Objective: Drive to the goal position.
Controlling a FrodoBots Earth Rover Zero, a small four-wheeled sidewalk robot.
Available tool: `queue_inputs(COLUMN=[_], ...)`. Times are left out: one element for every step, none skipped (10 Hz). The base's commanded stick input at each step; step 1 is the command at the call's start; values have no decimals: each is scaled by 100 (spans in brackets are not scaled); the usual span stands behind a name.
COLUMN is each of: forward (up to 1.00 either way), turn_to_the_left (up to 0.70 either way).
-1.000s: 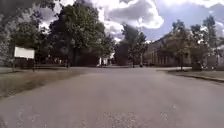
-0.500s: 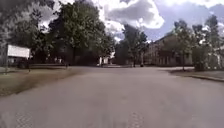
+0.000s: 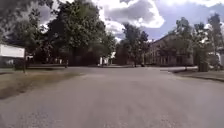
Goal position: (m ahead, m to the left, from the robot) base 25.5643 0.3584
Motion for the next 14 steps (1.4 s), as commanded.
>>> queue_inputs(forward=[85,85,85,85,85,85,85,85,85,85,85,85,85,85], turn_to_the_left=[1,1,1,1,1,1,1,1,1,1,1,1,1,1])
